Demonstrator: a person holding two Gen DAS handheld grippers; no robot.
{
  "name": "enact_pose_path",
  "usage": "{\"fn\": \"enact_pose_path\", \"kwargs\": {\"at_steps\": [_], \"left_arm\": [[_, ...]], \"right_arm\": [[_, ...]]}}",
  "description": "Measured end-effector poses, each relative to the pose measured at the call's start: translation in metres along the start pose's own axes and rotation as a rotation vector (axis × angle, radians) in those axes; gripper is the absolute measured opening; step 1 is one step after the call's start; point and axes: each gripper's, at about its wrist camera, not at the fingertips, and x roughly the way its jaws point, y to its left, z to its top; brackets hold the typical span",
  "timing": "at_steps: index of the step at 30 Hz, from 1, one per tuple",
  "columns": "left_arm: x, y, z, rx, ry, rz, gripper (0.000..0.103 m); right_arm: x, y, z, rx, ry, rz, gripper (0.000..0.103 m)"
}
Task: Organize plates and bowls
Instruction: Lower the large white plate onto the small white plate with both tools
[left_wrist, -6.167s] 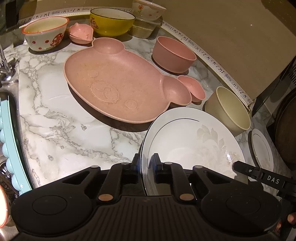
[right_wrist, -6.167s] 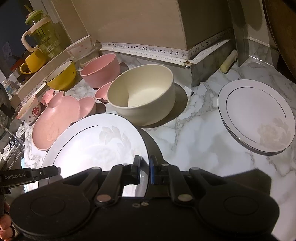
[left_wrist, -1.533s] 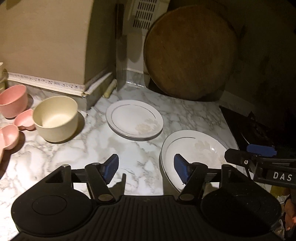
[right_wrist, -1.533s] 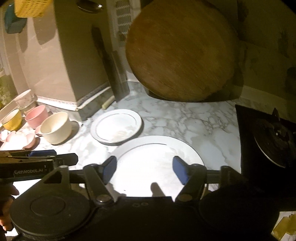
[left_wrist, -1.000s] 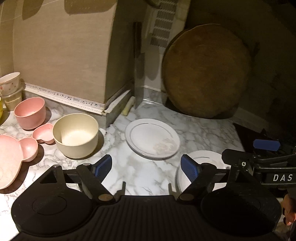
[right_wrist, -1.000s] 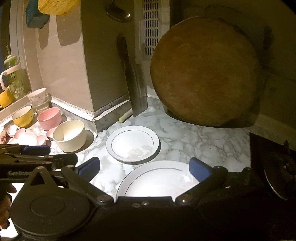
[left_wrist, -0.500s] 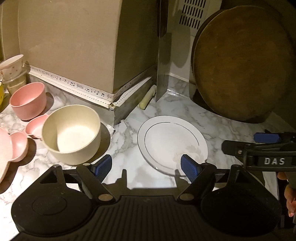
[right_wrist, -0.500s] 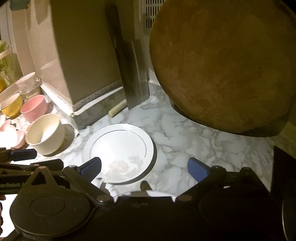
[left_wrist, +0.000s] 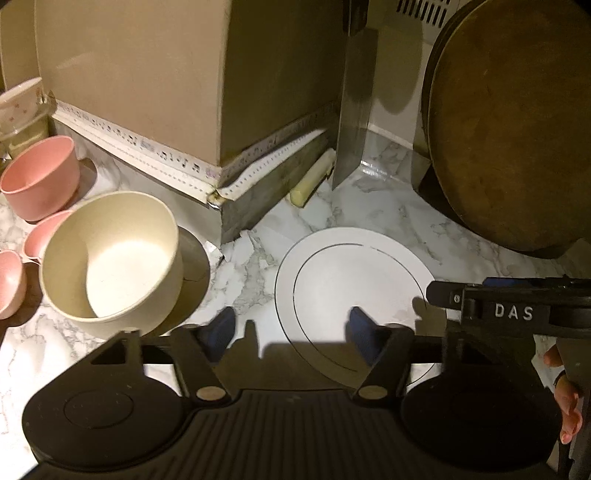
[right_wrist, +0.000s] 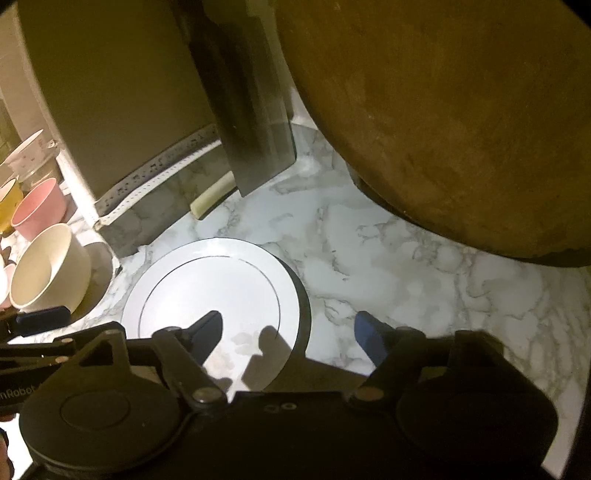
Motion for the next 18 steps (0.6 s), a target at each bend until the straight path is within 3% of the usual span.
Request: {"fn": "enact_pose_path", "kwargs": {"at_steps": [7,12,18], "left_arm": [[0.018,0.001,0.004,-0.022,0.048,-0.019,0.036],[0.026,0.004,0.004,-0.052,0.065,-0.025,0.026],[0.032,0.008,0.006,-0.079,0.073,-0.026,0.02]], "right_arm": [[0.019,-0.007,0.007,0.024,0.042,0.043,0.051],[0.027,-0.012,0.007,0.044,0.072,0.08,0.034],[0.032,-0.017,0.005,0.07,0.091,0.113,0.021]]}}
